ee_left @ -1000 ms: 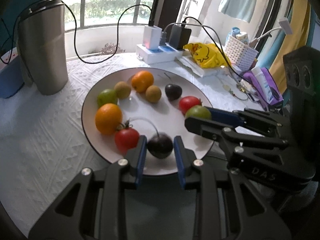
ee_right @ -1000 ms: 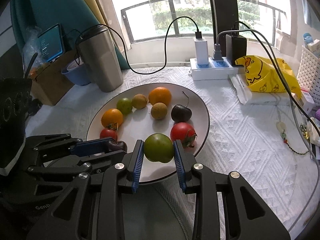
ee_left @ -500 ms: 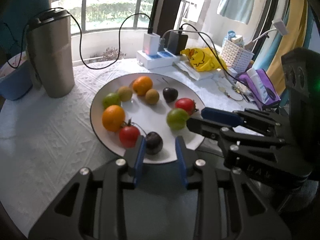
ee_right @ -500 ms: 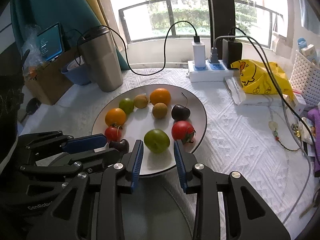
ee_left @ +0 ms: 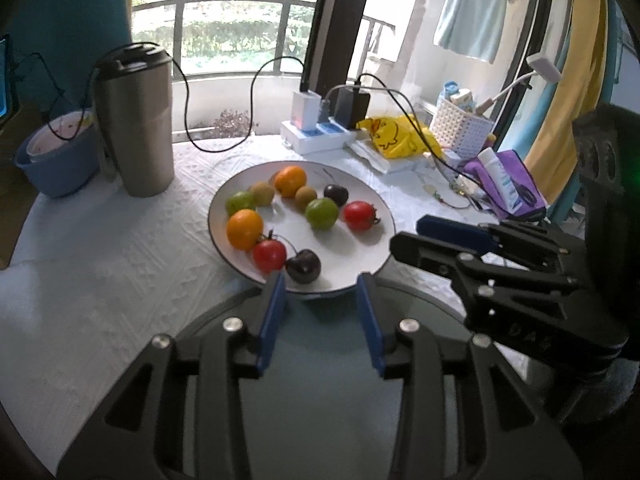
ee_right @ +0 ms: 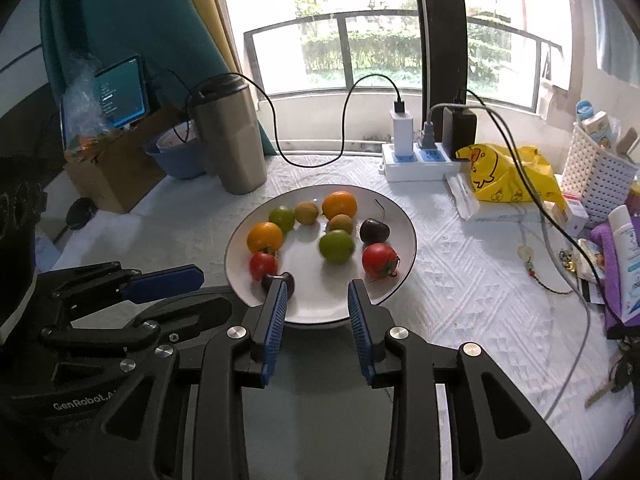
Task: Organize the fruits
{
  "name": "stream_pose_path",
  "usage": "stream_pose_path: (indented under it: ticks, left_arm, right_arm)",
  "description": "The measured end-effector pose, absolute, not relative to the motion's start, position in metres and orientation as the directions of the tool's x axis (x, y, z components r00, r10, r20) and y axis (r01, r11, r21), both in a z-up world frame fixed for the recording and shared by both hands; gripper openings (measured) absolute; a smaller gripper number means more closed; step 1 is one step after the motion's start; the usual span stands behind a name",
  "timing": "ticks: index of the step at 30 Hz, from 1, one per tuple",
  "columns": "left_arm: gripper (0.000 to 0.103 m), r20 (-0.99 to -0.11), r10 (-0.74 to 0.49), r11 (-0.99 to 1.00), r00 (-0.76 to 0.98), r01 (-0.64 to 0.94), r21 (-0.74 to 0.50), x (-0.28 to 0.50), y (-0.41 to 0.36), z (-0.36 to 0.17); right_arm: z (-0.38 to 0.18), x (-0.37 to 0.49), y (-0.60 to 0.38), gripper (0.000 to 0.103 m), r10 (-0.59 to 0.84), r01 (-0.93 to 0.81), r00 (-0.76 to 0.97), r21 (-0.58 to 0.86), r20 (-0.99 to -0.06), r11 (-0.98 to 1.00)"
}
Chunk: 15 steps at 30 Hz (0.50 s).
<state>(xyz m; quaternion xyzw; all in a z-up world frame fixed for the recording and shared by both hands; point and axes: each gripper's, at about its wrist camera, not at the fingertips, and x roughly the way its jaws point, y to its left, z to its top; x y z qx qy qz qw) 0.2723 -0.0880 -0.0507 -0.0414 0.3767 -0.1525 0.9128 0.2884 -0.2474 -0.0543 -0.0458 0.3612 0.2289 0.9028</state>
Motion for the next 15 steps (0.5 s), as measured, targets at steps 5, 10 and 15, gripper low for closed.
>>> stream_pose_path:
  ticks: [5, 10, 15]
  left_arm:
    - [0.039, -0.661, -0.305, 0.952, 0.685, 0.242, -0.188, 0.254, -0.084, -0.043]
    - [0.04, -0.649, -0.3, 0.954, 0.699, 0.236, -0.187, 0.236, -0.078, -0.038]
    - [0.04, -0.641, -0.29, 0.957, 0.711, 0.224, -0.184, 0.221, -0.072, -0.035]
  right_arm:
    - [-0.045, 0.27, -0.246, 0.034, 0.38, -0.45, 0.648, 0.07, -0.66, 0.89]
    - [-0.037, 0.253, -0.244, 0.034, 0.379, -0.452, 0.66, 0.06, -0.648, 0.89]
    - [-0.031, 0.237, -0.242, 0.034, 0.379, -0.455, 0.67, 0.05, -0.638, 0.889]
